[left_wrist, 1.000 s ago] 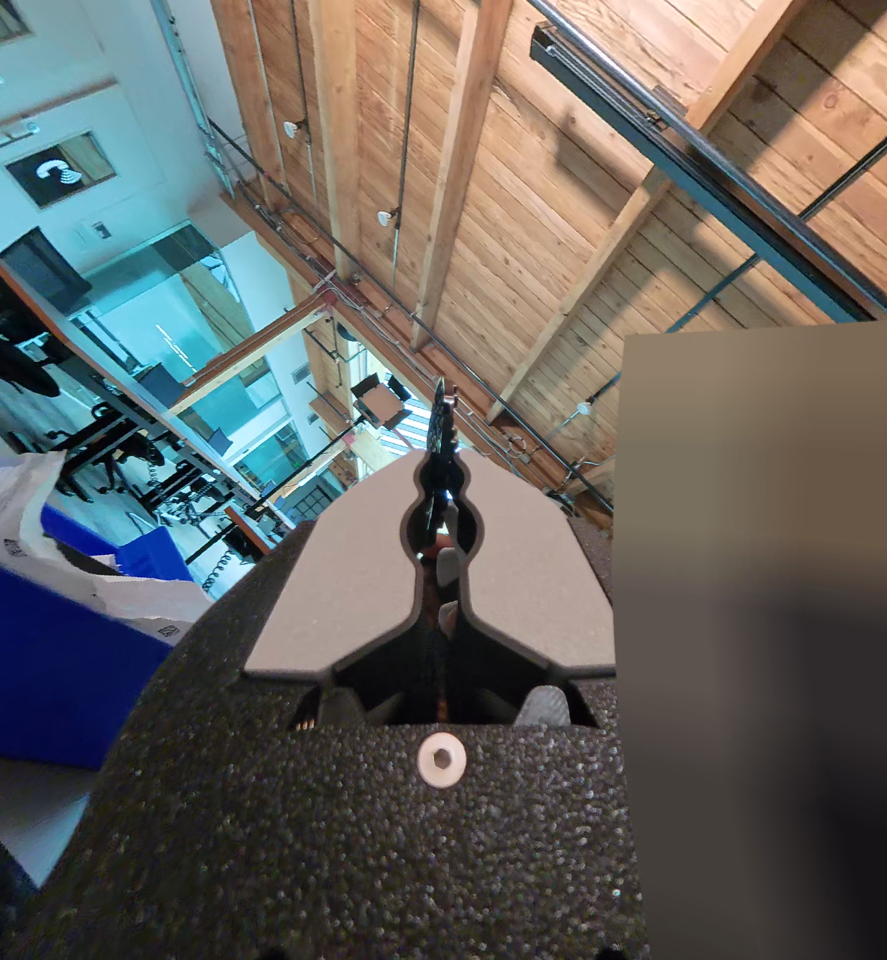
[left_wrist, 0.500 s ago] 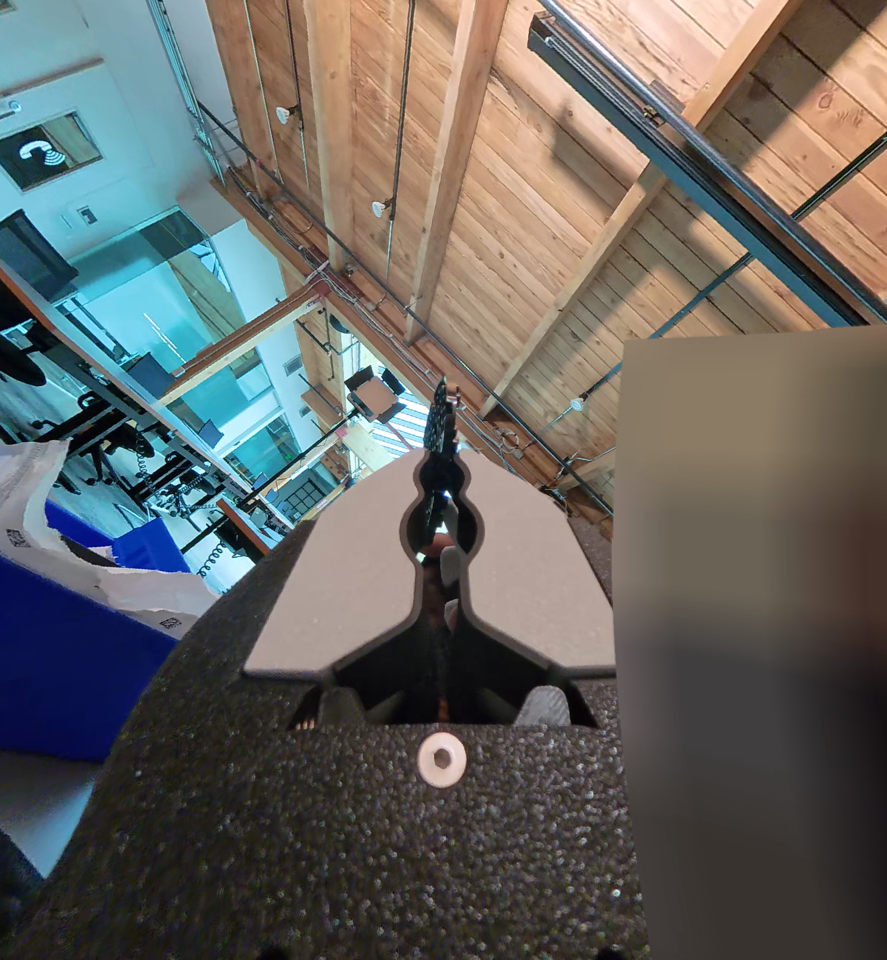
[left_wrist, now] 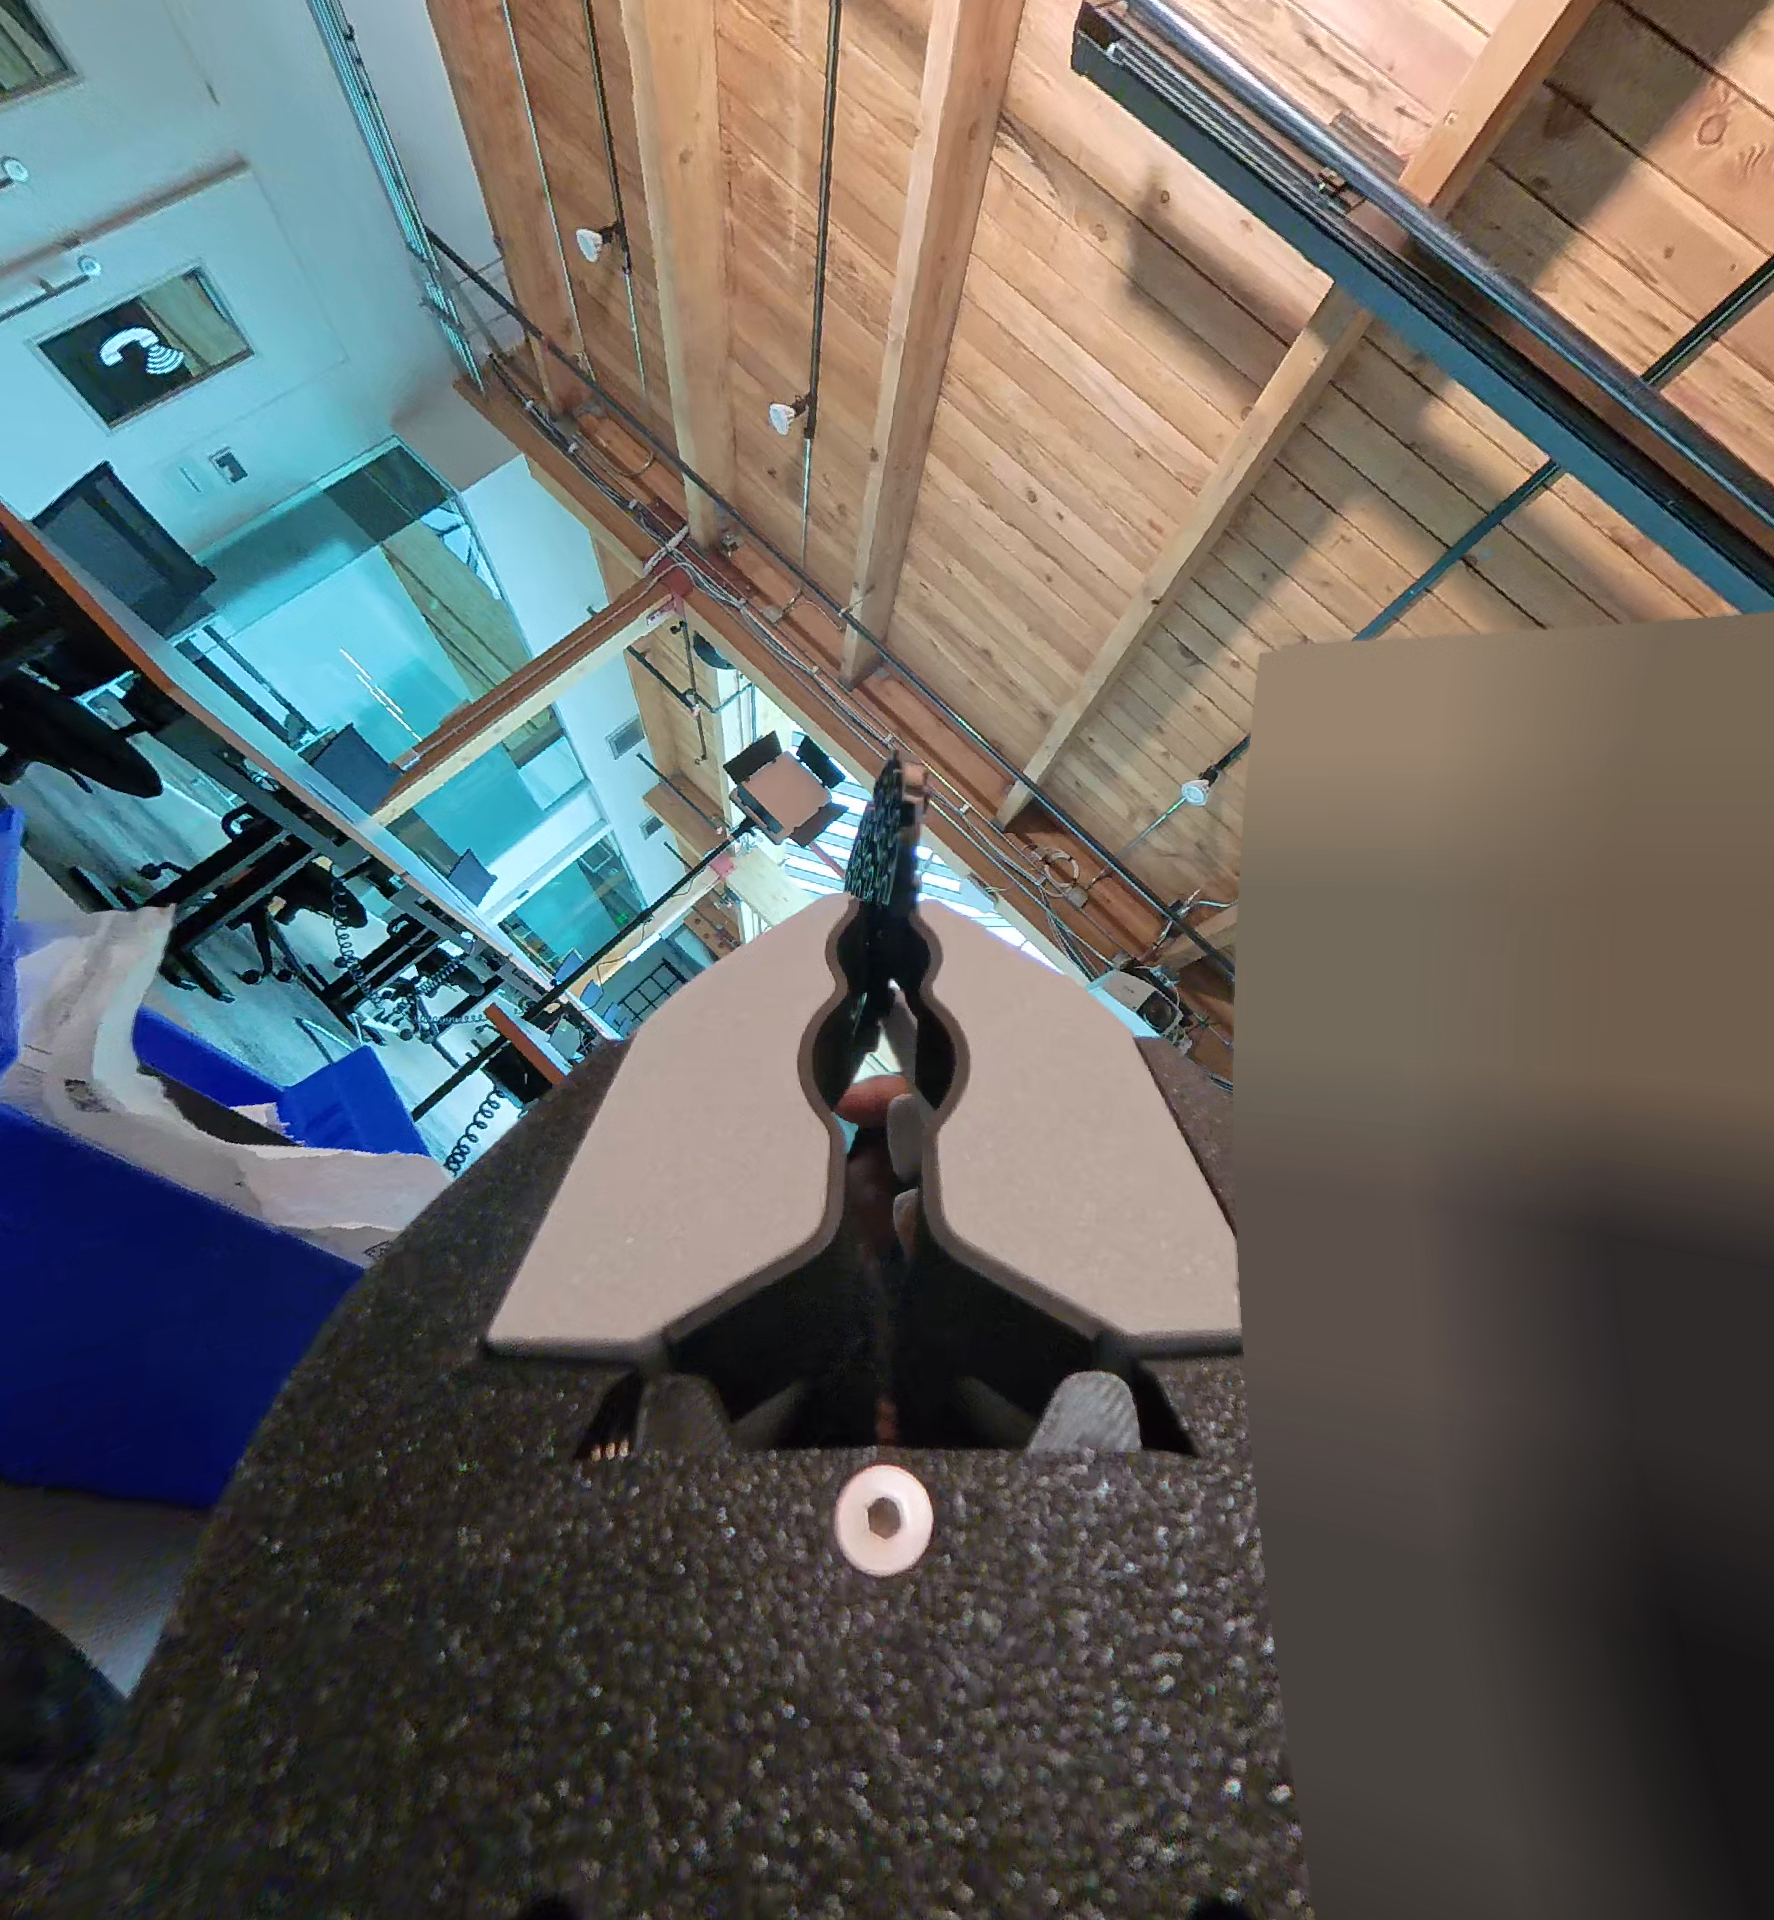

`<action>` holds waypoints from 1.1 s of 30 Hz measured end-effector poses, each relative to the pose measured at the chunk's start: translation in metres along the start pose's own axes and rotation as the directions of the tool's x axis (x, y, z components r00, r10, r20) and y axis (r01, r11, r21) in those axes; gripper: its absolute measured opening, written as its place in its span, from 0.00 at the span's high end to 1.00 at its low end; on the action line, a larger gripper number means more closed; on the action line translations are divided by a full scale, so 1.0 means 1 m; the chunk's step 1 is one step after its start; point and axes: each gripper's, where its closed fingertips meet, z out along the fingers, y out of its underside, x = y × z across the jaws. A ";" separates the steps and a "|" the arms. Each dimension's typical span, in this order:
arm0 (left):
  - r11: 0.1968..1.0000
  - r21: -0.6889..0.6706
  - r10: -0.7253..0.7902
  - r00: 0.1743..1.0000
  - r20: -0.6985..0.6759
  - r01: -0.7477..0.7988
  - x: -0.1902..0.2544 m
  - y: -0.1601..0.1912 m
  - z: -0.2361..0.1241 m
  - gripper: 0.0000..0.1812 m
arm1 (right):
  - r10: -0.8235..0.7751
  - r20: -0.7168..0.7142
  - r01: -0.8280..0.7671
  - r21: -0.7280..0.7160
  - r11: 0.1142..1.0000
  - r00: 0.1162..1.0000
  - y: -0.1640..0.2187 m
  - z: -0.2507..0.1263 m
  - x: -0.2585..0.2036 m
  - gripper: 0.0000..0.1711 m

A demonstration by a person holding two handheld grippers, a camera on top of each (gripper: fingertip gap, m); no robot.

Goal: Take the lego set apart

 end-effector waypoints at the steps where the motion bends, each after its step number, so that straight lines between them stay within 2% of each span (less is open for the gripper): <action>1: 1.000 -0.006 -0.005 1.000 0.002 0.005 -0.001 0.001 0.000 0.97 | -0.002 0.018 0.002 0.022 1.000 1.000 -0.003 0.001 -0.004 1.00; 6: 1.000 0.010 -0.030 0.999 0.013 0.030 -0.005 -0.006 -0.001 0.97 | -0.029 -0.041 0.031 0.060 0.998 0.999 -0.002 0.013 0.001 1.00; 7: 1.000 0.012 -0.027 0.999 0.020 0.027 -0.006 -0.008 -0.002 0.97 | -0.026 -0.036 0.028 0.062 0.998 0.999 -0.001 0.014 0.002 0.97; 8: 1.000 0.012 -0.022 0.999 0.025 0.022 -0.007 -0.008 -0.003 0.97 | -0.001 -0.019 0.002 0.048 0.999 1.000 0.001 0.015 0.002 0.87; 9: 1.000 0.013 -0.019 1.000 0.021 0.018 -0.006 -0.009 -0.003 0.97 | 0.020 0.005 -0.020 0.029 0.999 1.000 0.004 0.017 0.000 0.84; 11: 1.000 0.010 -0.009 1.000 0.010 0.009 -0.003 -0.008 -0.003 0.97 | 0.028 0.022 -0.029 0.028 0.999 0.999 0.006 0.021 -0.002 0.85; 12: 1.000 0.007 0.007 1.000 0.009 -0.007 -0.002 -0.007 -0.003 0.97 | 0.019 0.018 -0.020 0.029 0.999 1.000 0.006 0.022 -0.002 0.89; 15: 0.996 0.001 0.085 0.996 0.019 -0.085 0.001 -0.008 -0.004 0.98 | 0.006 0.012 -0.007 0.031 0.999 1.000 0.005 0.021 -0.003 0.89; 20: 0.931 -0.018 0.365 0.930 0.043 -0.364 0.013 -0.007 -0.004 0.98 | -0.006 -0.016 0.007 0.073 0.997 1.000 -0.006 0.018 -0.001 0.90; 23: 0.882 -0.027 0.472 0.881 0.044 -0.471 0.019 -0.004 -0.003 0.97 | -0.009 -0.022 0.011 0.070 0.997 1.000 -0.009 0.015 -0.003 0.90; 33: 0.819 -0.115 0.568 0.823 0.017 -0.562 0.017 0.010 0.000 0.97 | 0.051 -0.017 -0.052 -0.023 0.998 0.999 0.000 0.013 0.002 0.91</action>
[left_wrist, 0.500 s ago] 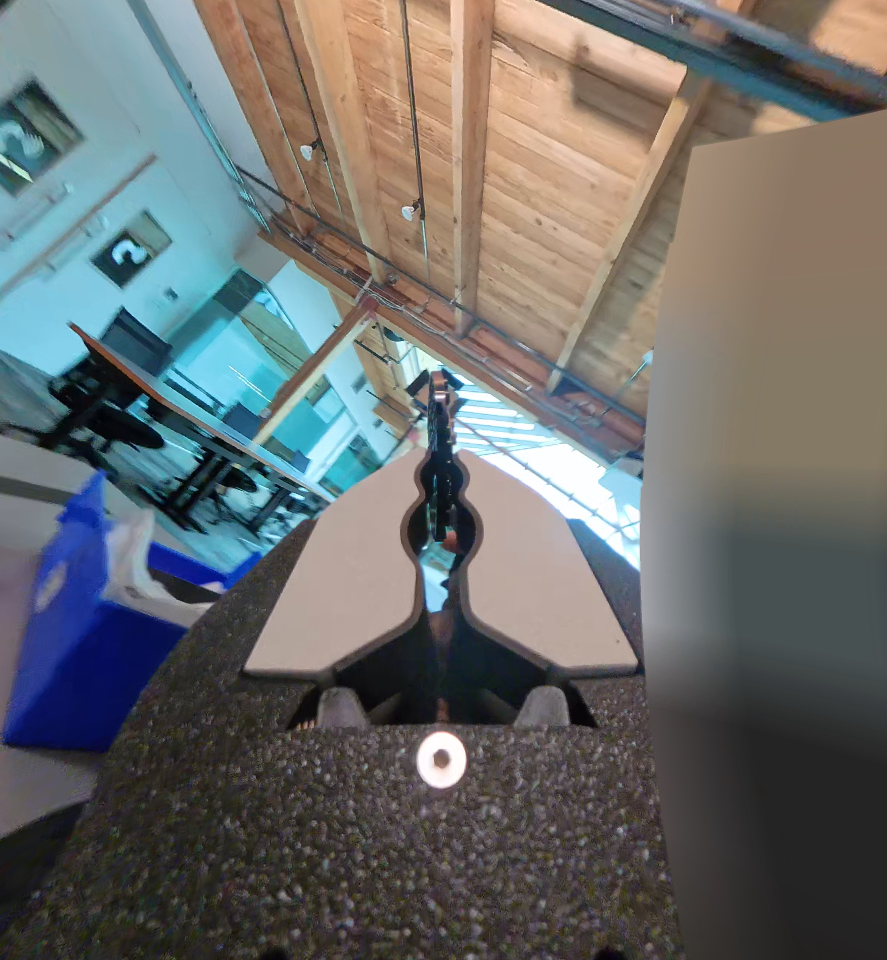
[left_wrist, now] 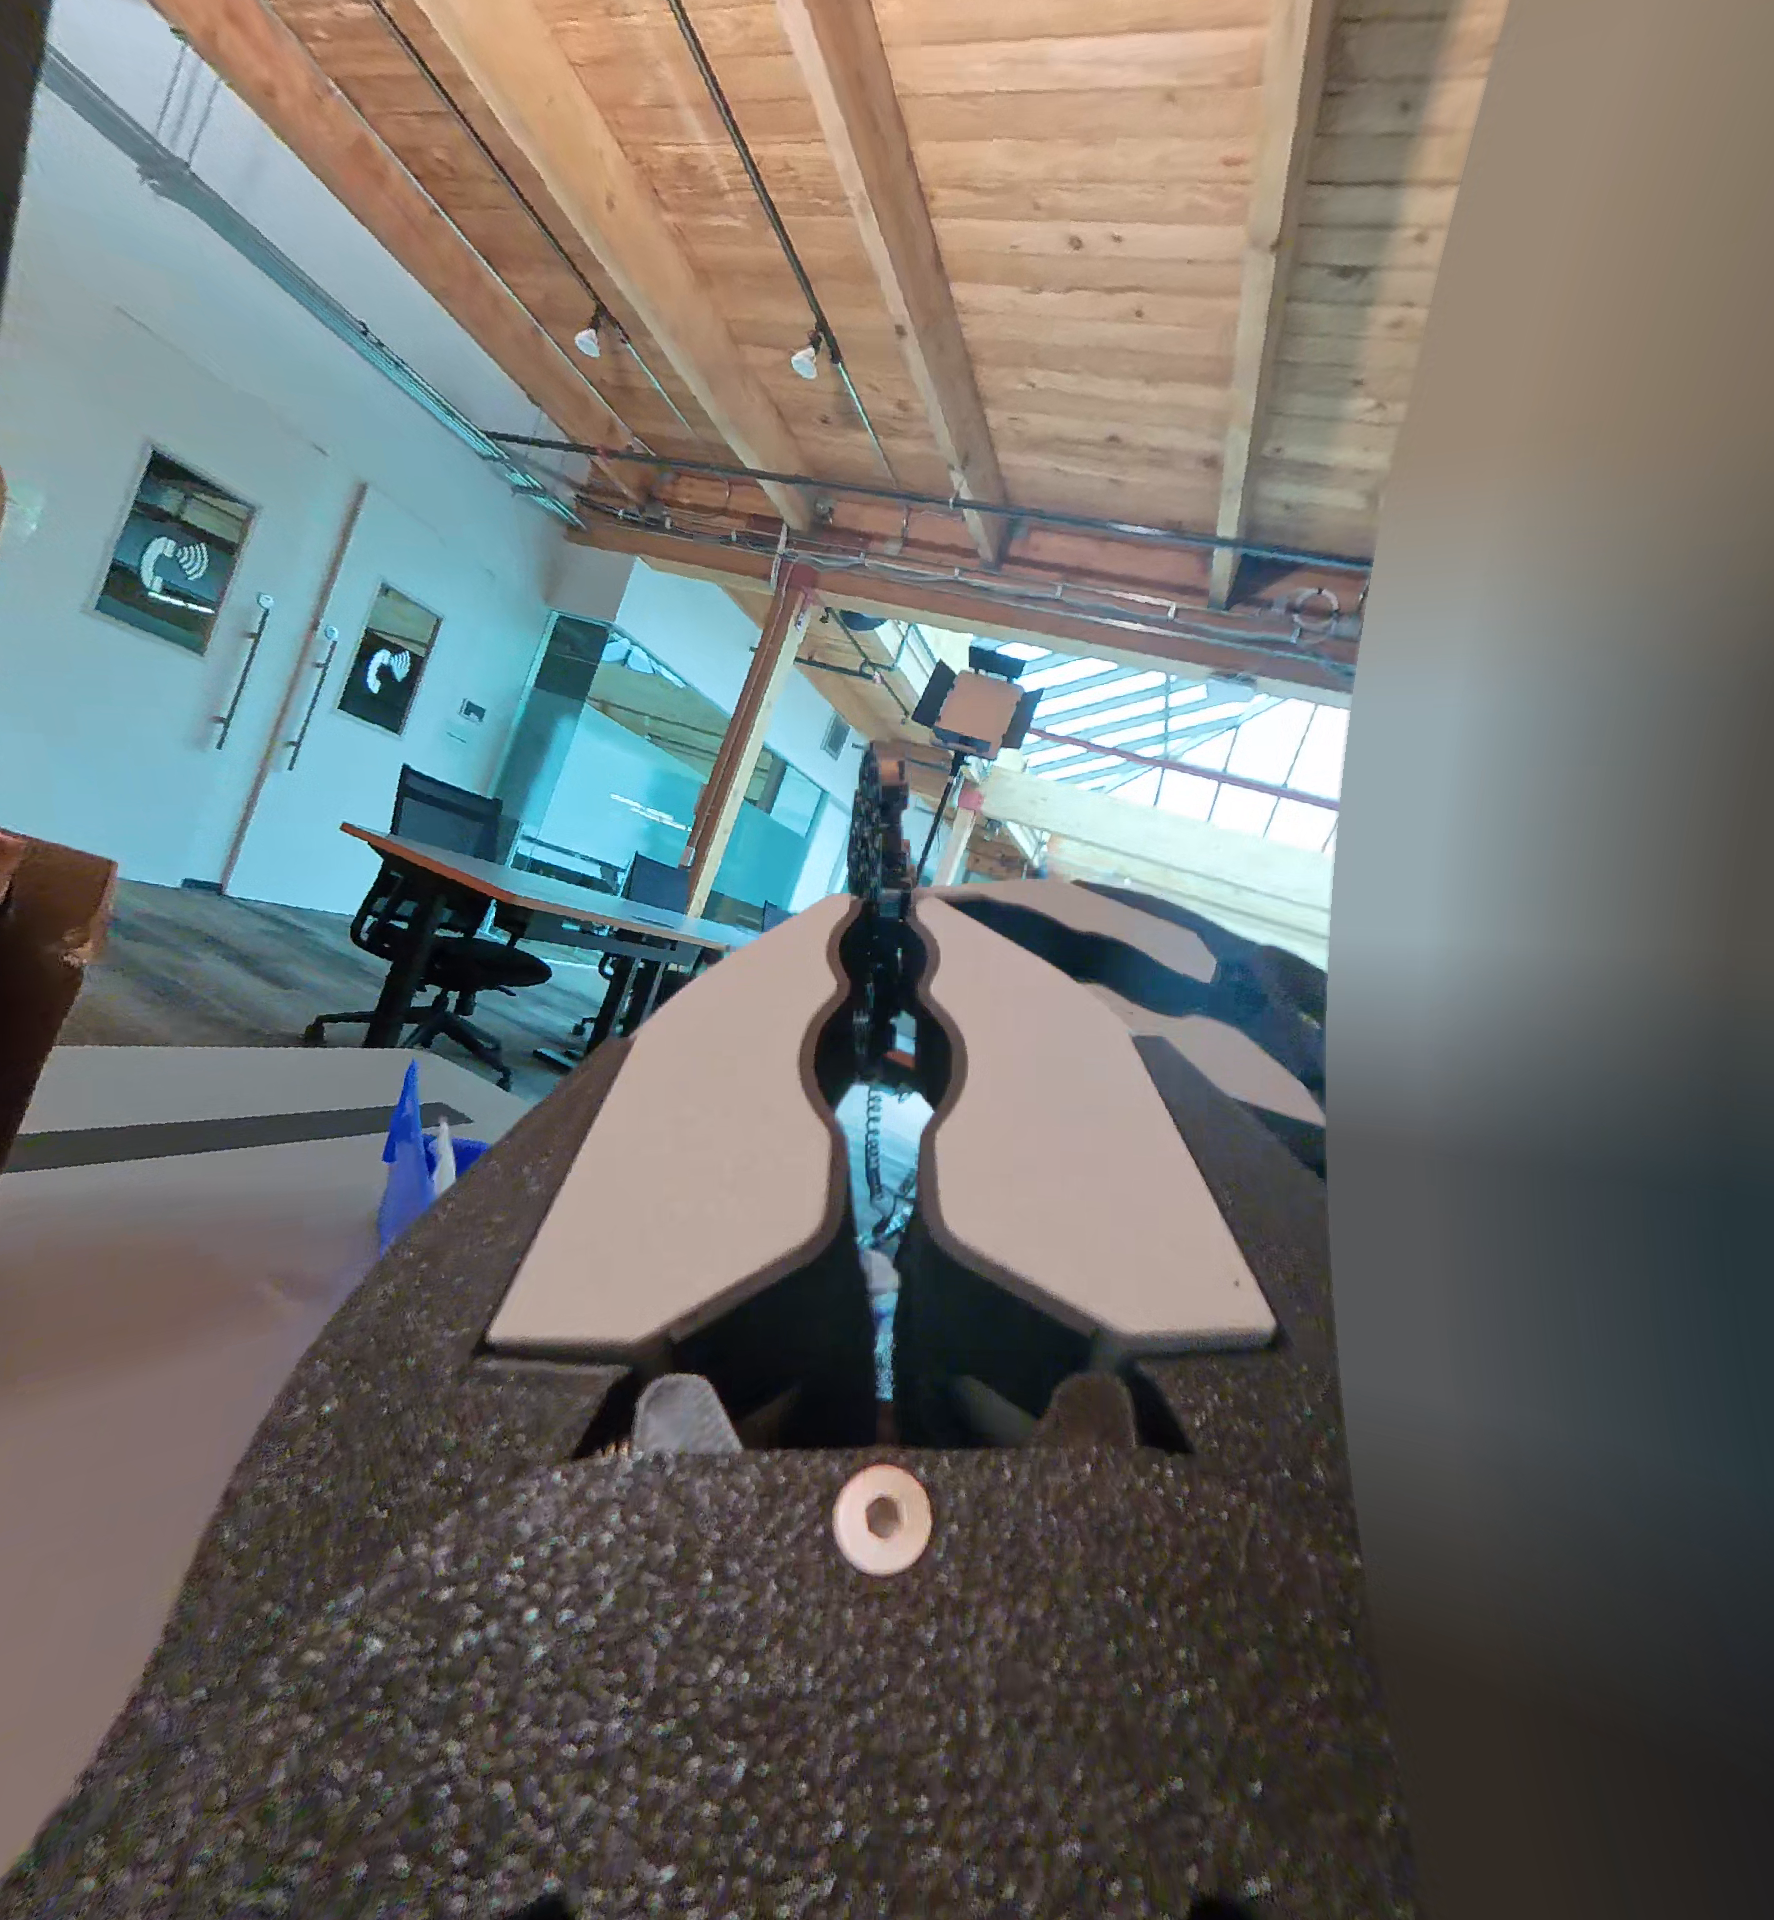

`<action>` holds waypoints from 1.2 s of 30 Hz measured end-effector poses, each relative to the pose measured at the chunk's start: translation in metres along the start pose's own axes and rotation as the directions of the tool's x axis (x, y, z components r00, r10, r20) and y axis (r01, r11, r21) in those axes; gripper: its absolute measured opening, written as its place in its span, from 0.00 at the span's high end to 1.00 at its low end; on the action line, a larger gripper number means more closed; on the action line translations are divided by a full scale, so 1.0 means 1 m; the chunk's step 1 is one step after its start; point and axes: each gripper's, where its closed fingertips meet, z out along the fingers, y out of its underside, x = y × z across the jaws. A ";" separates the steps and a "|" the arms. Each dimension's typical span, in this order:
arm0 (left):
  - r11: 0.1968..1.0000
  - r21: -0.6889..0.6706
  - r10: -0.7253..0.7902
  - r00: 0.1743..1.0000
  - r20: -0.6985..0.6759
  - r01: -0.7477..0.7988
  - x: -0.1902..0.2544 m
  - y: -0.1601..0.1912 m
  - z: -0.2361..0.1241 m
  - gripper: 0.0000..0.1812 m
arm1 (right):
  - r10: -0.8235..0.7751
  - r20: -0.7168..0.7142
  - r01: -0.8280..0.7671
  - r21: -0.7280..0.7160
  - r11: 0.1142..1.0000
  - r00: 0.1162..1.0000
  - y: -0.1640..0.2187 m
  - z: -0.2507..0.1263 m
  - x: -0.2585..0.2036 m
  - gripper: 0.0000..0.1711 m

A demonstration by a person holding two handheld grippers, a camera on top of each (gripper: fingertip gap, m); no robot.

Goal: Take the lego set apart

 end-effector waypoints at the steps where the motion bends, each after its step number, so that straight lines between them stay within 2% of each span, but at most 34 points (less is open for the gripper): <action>1: 1.000 -0.018 0.000 1.000 -0.013 0.000 0.002 0.001 0.001 0.97 | -0.009 0.000 0.009 -0.005 1.000 1.000 0.000 -0.002 0.001 0.91; 4: 0.999 -0.048 -0.018 0.999 -0.042 0.016 0.005 0.002 0.003 0.97 | -0.011 -0.003 0.011 -0.009 1.000 1.000 0.000 -0.005 0.002 0.91; 7: 0.998 -0.056 0.032 0.998 -0.045 -0.035 0.010 0.002 0.004 0.96 | -0.019 -0.005 0.019 0.000 1.000 1.000 -0.001 -0.007 0.003 0.91; 11: 0.999 -0.053 -0.016 0.997 -0.077 0.011 0.013 -0.002 0.004 0.96 | -0.068 -0.034 0.069 0.033 0.997 0.997 -0.009 -0.012 0.005 0.92; 16: 0.998 -0.060 0.031 0.998 -0.049 -0.034 0.010 -0.004 0.002 0.97 | -0.083 -0.051 0.085 0.040 0.996 0.995 -0.011 -0.011 0.004 0.92; 20: 0.989 -0.081 0.127 0.992 0.018 -0.126 0.001 -0.004 0.003 0.97 | -0.081 -0.075 0.085 0.044 0.995 0.994 -0.010 -0.007 0.006 0.93; 21: 0.987 -0.096 0.138 0.988 0.066 -0.131 -0.008 -0.002 0.002 0.98 | -0.064 -0.055 0.070 0.106 0.992 0.996 -0.019 -0.015 0.003 1.00; 23: 0.991 -0.096 0.107 0.985 0.135 -0.094 -0.029 0.000 -0.003 0.98 | -0.069 -0.090 0.082 0.151 0.985 0.994 -0.028 -0.023 0.008 1.00; 25: 0.999 -0.052 0.009 0.995 0.102 -0.004 -0.031 -0.006 -0.006 0.98 | -0.063 -0.092 0.075 0.133 0.988 0.994 -0.026 -0.025 0.014 1.00; 27: 0.997 -0.071 0.009 0.996 0.085 -0.003 -0.028 -0.005 -0.003 0.98 | 0.024 -0.004 -0.024 0.060 0.998 1.000 -0.007 -0.016 0.015 1.00; 28: 0.996 -0.089 0.021 0.998 0.066 -0.015 -0.023 -0.003 -0.001 0.98 | 0.054 0.015 -0.055 0.050 0.997 0.998 -0.002 -0.011 0.015 0.91; 29: 0.995 -0.100 0.029 0.998 0.052 -0.024 -0.019 -0.002 0.000 0.98 | 0.061 0.028 -0.063 0.053 0.997 0.998 0.001 -0.007 0.014 0.90; 32: 0.987 -0.148 0.068 0.996 0.054 -0.059 -0.016 0.005 0.001 0.98 | 0.009 0.038 -0.009 -0.001 1.000 0.999 0.009 -0.004 0.010 0.90; 36: 0.975 -0.224 0.021 0.998 0.053 -0.008 -0.015 0.017 0.002 0.98 | -0.091 0.037 0.091 0.009 0.996 0.995 0.007 -0.005 0.007 0.92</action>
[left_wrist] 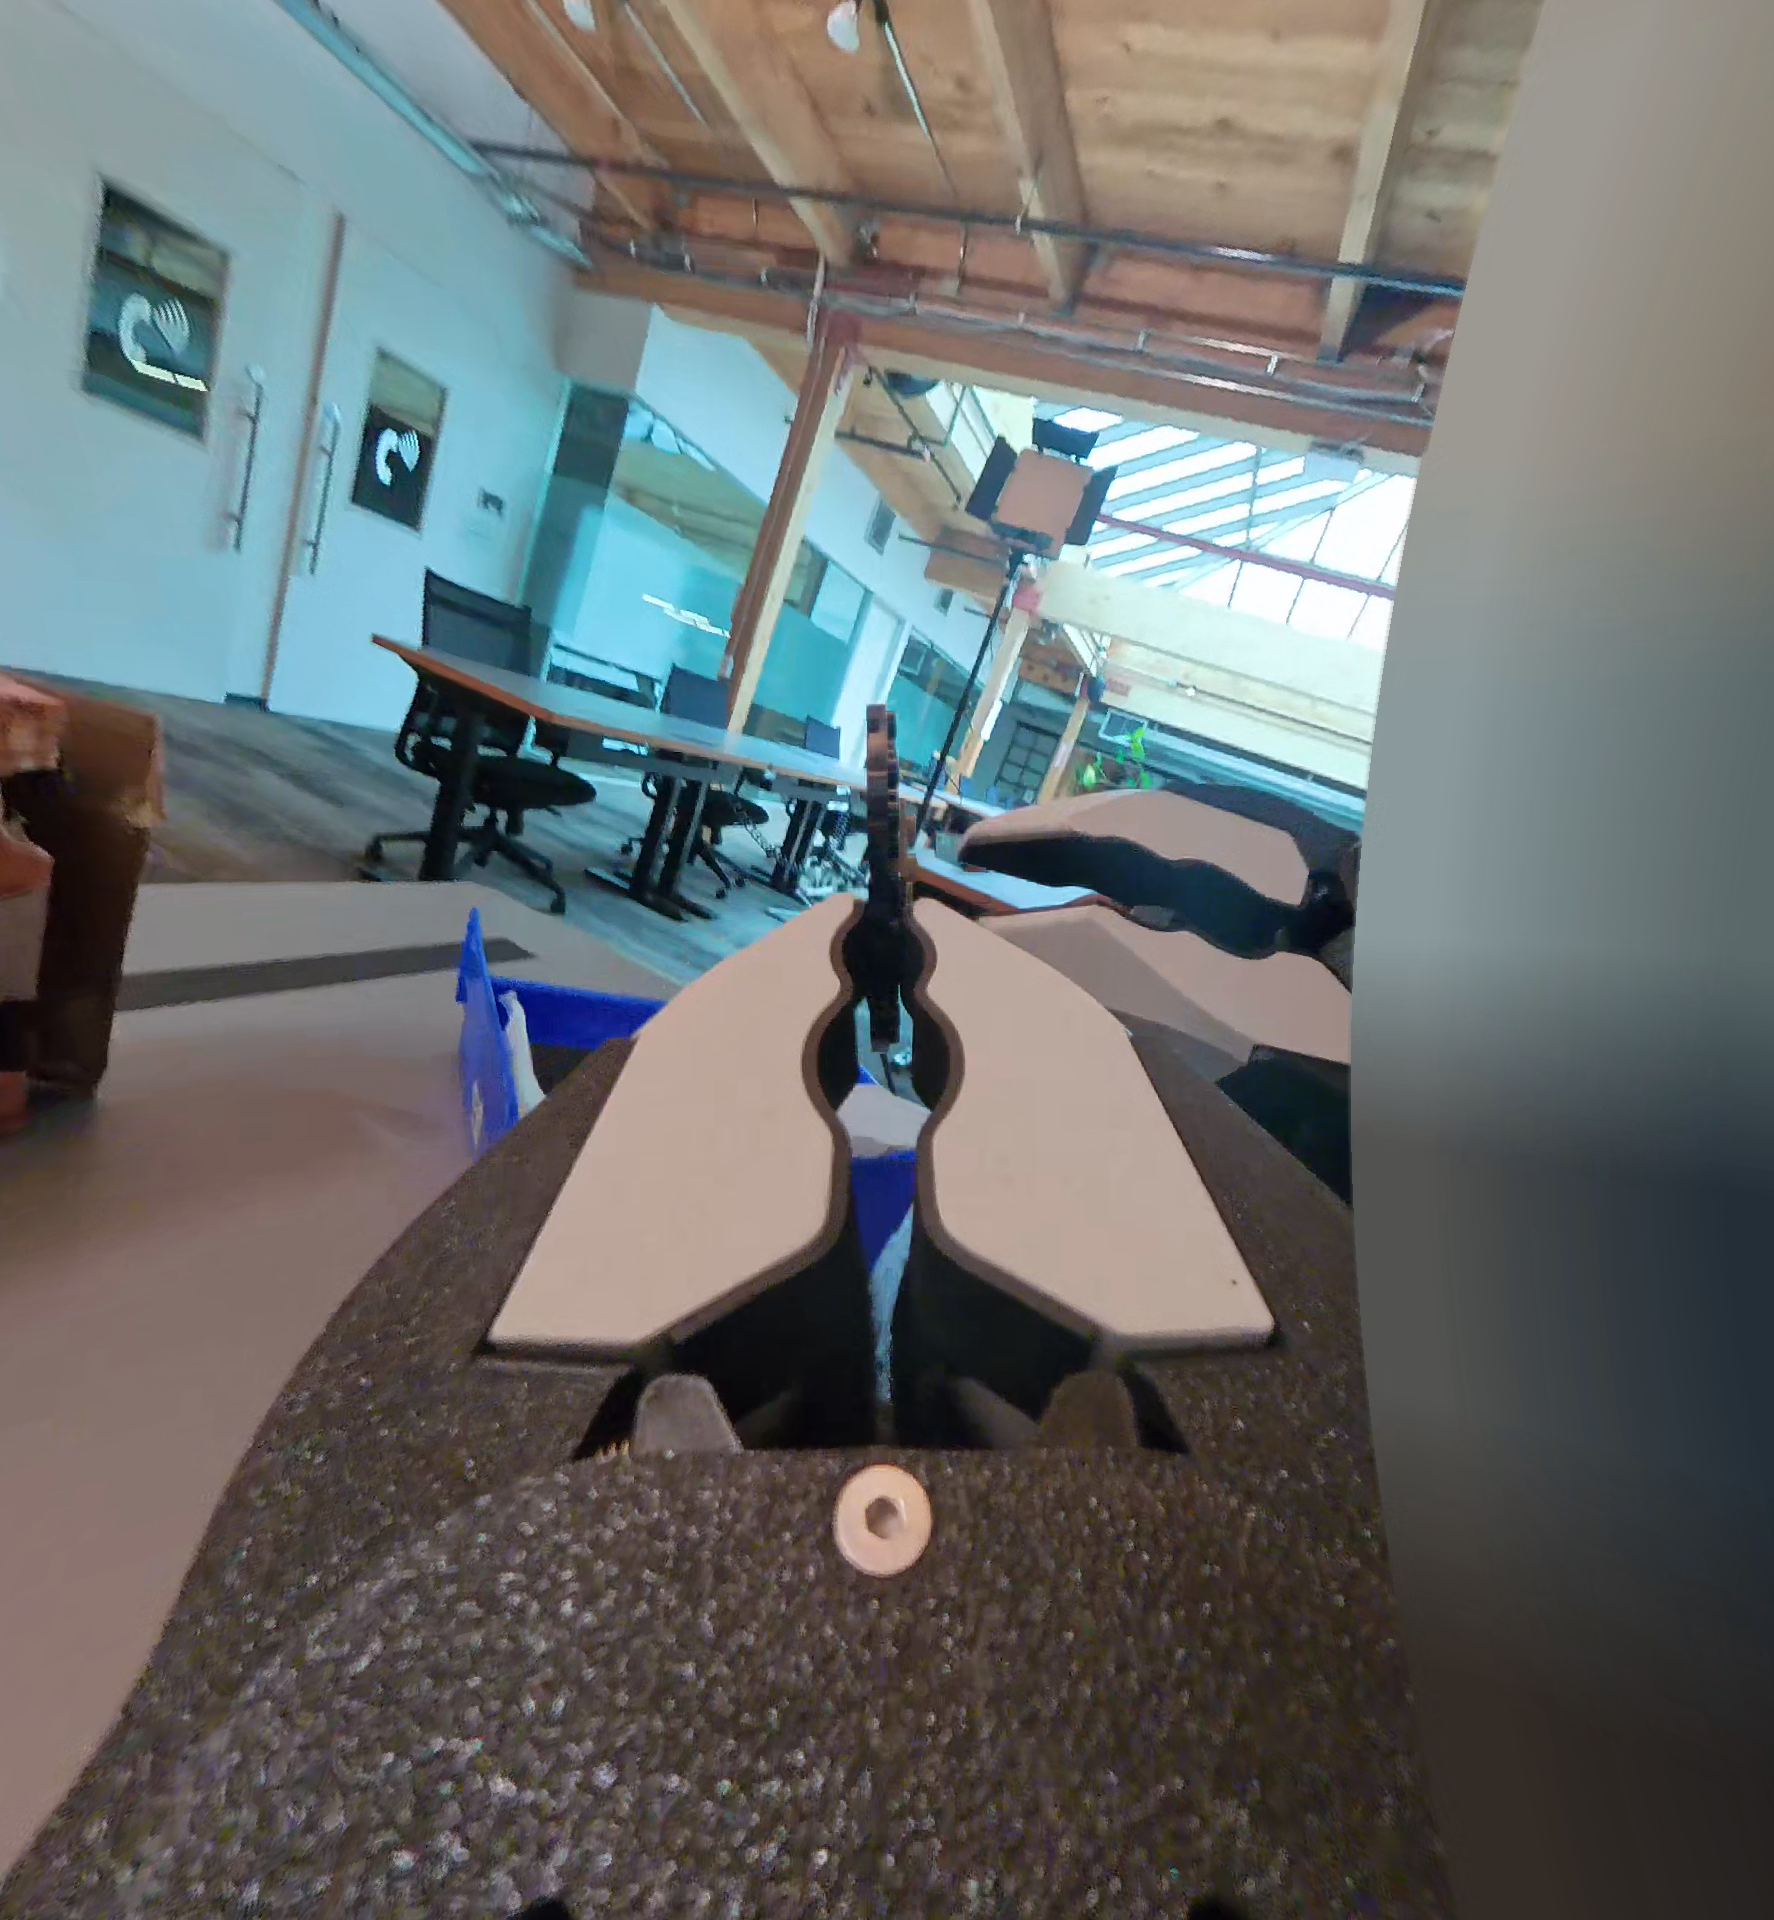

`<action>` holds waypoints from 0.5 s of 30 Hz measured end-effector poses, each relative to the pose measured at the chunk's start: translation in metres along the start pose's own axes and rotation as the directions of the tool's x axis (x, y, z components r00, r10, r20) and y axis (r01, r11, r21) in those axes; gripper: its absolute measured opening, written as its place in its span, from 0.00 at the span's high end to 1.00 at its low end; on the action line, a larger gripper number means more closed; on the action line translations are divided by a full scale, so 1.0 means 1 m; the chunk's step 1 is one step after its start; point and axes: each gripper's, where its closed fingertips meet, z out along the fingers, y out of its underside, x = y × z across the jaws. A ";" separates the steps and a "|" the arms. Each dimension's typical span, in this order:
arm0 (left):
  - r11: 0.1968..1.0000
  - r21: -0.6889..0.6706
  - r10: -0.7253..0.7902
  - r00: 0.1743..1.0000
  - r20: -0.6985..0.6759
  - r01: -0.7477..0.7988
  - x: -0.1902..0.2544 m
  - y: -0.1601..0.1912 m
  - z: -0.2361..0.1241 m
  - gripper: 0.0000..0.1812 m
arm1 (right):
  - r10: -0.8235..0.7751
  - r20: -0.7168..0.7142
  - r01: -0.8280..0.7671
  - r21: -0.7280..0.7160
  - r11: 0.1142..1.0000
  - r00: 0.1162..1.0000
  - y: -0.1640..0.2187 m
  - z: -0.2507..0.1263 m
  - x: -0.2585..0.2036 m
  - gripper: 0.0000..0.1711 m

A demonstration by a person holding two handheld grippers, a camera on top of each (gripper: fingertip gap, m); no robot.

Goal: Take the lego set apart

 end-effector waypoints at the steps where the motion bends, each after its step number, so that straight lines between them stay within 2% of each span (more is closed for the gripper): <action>1: 1.000 -0.014 -0.002 1.000 -0.002 0.002 0.001 0.002 0.000 0.98 | -0.018 0.001 0.018 -0.014 1.000 1.000 0.002 0.001 -0.001 0.91; 15: 0.984 -0.175 0.014 1.000 0.009 -0.012 0.006 0.011 -0.001 0.98 | -0.139 0.026 0.141 -0.091 0.986 0.990 0.012 0.001 -0.008 0.92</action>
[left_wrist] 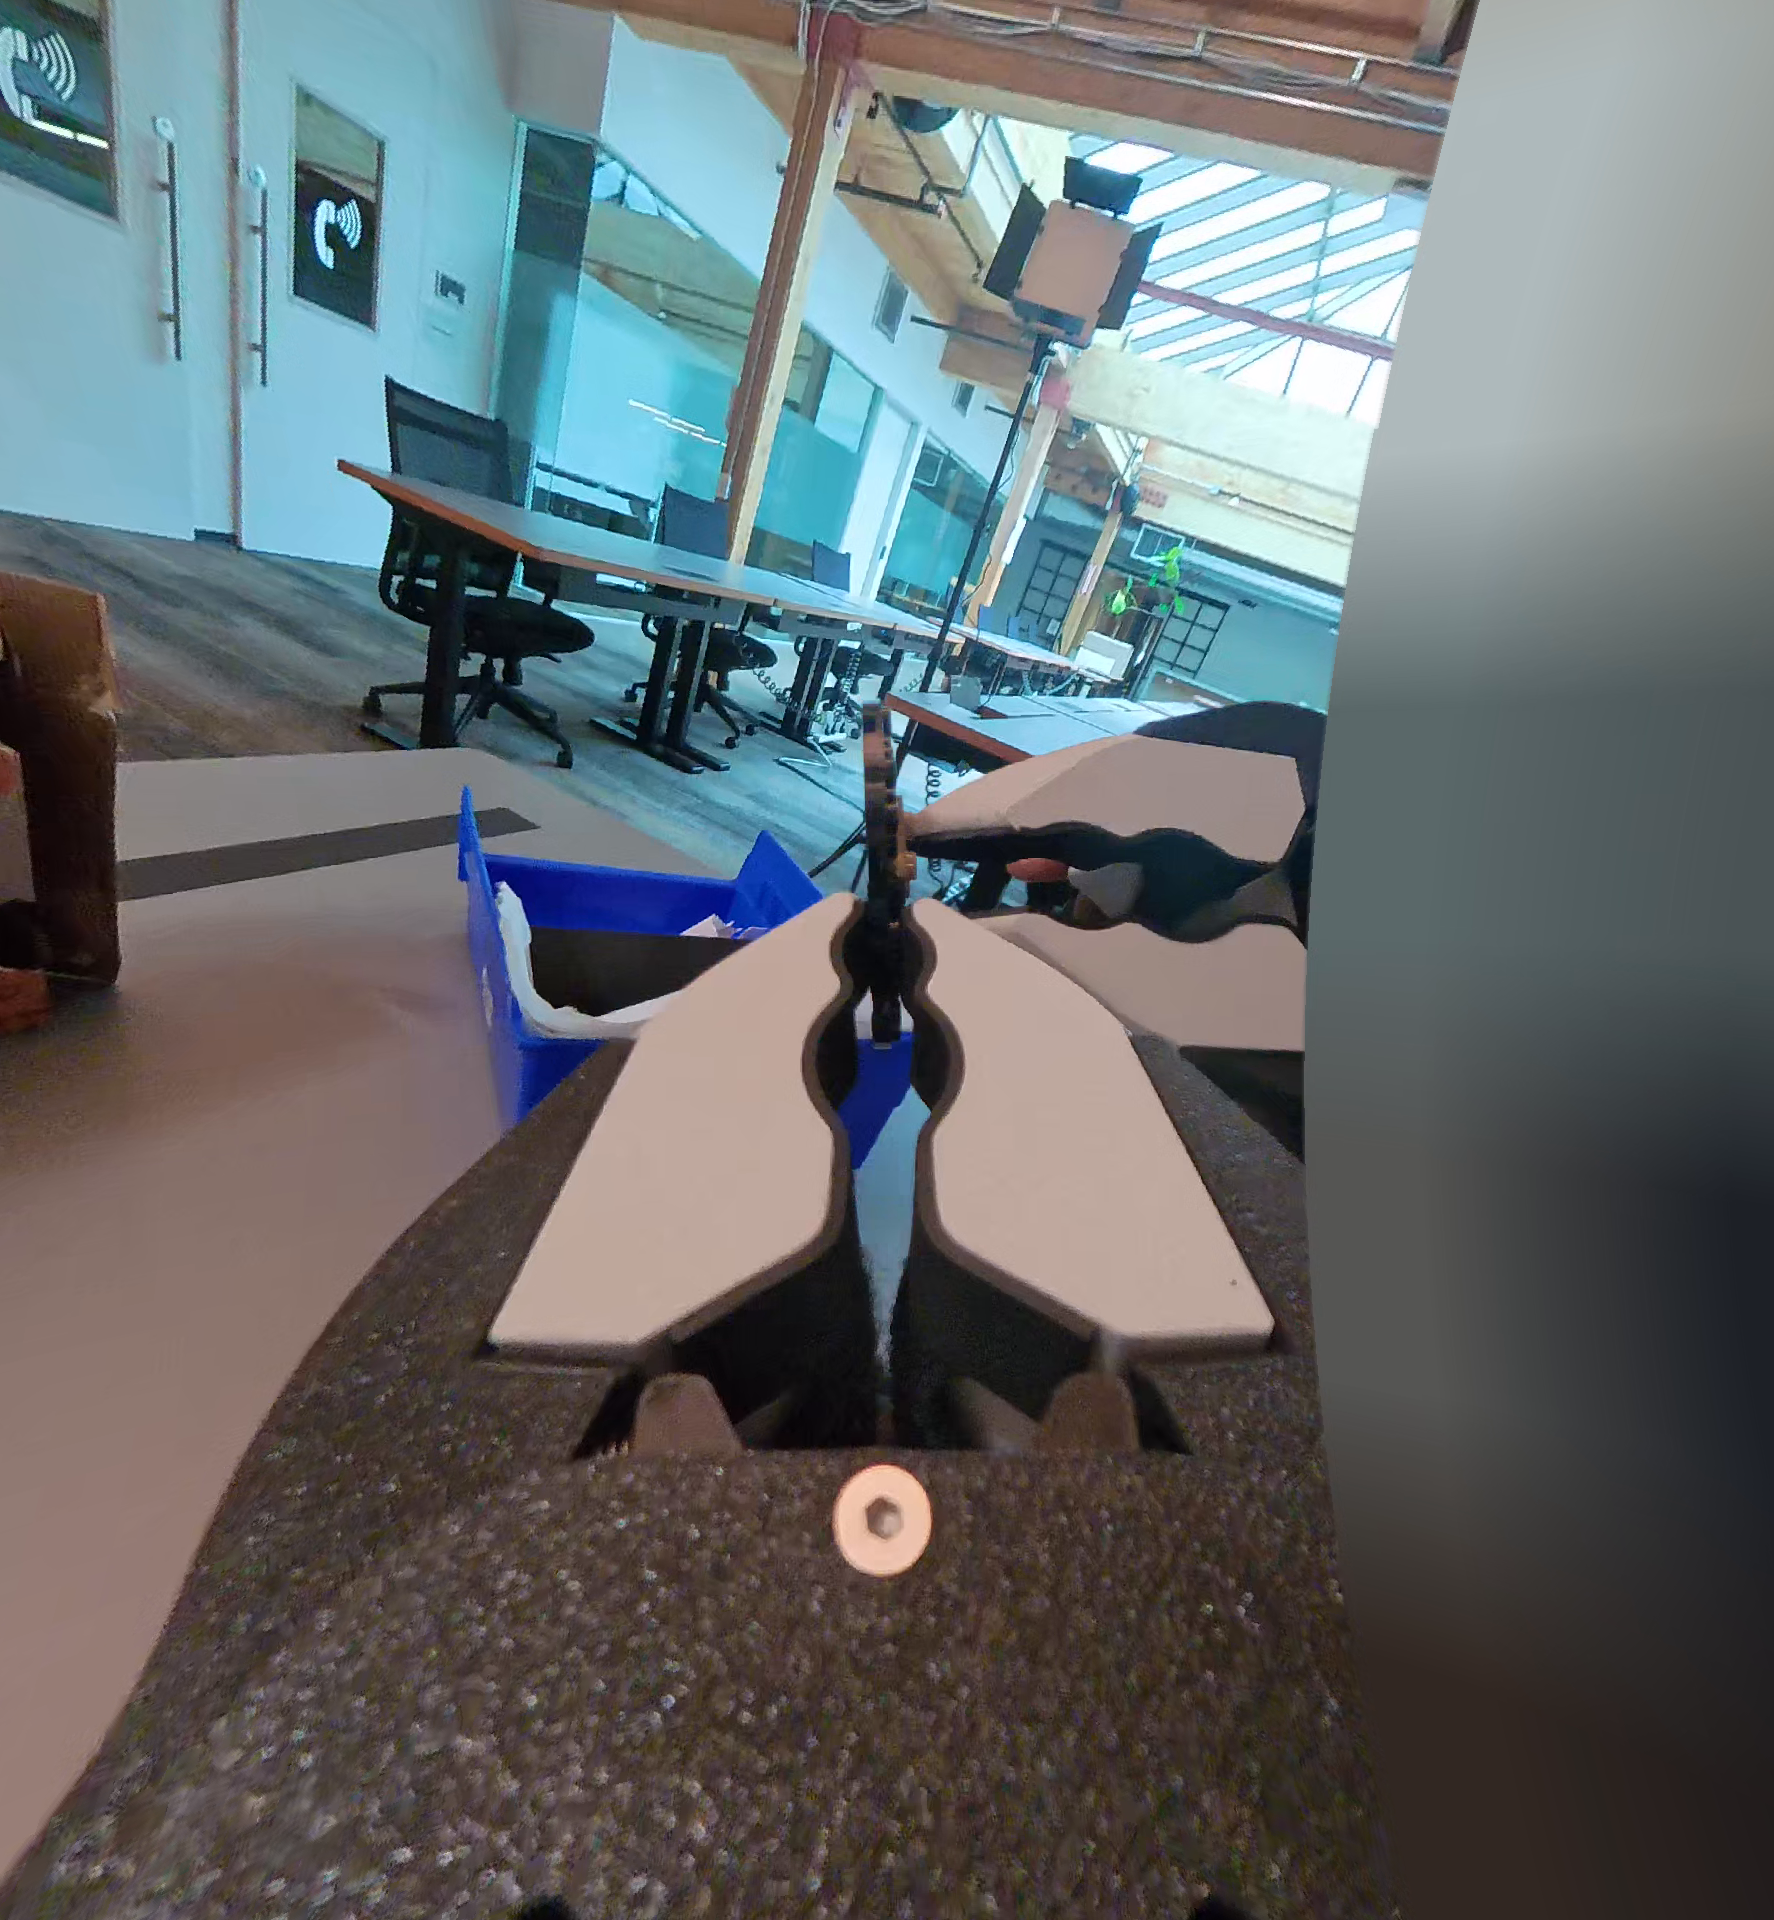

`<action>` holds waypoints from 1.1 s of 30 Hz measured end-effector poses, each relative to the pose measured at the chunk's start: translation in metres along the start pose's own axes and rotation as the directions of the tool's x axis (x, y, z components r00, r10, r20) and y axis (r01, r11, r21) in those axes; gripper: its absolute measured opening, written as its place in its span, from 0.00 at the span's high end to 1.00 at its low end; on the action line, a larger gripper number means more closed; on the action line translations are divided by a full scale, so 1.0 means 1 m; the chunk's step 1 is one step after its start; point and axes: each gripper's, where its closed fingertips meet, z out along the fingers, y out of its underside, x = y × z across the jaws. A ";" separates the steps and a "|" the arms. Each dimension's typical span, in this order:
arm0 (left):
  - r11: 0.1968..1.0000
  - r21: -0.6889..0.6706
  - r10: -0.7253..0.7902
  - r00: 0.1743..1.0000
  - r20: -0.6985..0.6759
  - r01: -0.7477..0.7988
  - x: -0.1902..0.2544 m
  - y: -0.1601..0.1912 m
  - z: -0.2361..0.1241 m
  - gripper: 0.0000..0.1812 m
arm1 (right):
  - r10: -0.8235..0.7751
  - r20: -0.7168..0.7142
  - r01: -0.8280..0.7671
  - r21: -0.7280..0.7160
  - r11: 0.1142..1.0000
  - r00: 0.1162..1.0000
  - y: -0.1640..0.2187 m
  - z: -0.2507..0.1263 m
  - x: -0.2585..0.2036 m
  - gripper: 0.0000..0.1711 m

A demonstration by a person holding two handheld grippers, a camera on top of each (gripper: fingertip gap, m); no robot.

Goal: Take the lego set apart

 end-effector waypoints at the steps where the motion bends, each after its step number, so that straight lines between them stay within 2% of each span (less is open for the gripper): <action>1: 1.000 0.008 -0.028 1.000 -0.010 0.029 0.000 -0.001 0.000 0.98 | 0.001 -0.010 -0.001 0.008 1.000 1.000 -0.002 0.000 0.001 0.92; 7: 0.991 0.015 -0.131 0.989 -0.060 0.133 0.002 -0.003 0.000 0.98 | 0.086 0.017 -0.086 0.046 0.995 0.996 -0.004 -0.003 0.001 0.91; 14: 0.998 0.026 -0.050 0.997 -0.067 0.051 0.002 0.000 -0.001 0.97 | 0.181 0.040 -0.181 0.002 0.983 0.983 -0.001 -0.002 -0.003 0.91; 20: 0.998 0.066 -0.014 0.992 -0.125 0.022 0.008 -0.003 -0.002 0.97 | 0.123 -0.009 -0.123 -0.010 0.992 0.992 -0.006 -0.009 -0.001 0.92; 25: 0.997 0.071 0.009 0.993 -0.118 -0.001 0.006 -0.003 -0.002 0.98 | 0.144 0.005 -0.144 0.019 0.989 0.990 -0.008 -0.012 0.001 0.93; 26: 0.998 0.057 0.014 0.993 -0.117 -0.007 0.006 -0.001 -0.001 0.98 | 0.131 -0.044 -0.130 0.022 0.991 0.990 -0.006 -0.013 0.009 1.00; 29: 0.999 0.042 -0.012 0.993 -0.118 0.017 0.005 0.004 0.001 0.98 | 0.107 0.025 -0.108 0.060 0.992 0.994 -0.009 -0.010 0.001 1.00; 33: 0.993 0.095 -0.064 0.995 -0.081 0.072 -0.013 -0.009 -0.002 0.98 | 0.149 -0.012 -0.145 0.147 0.978 0.989 -0.014 -0.016 0.015 1.00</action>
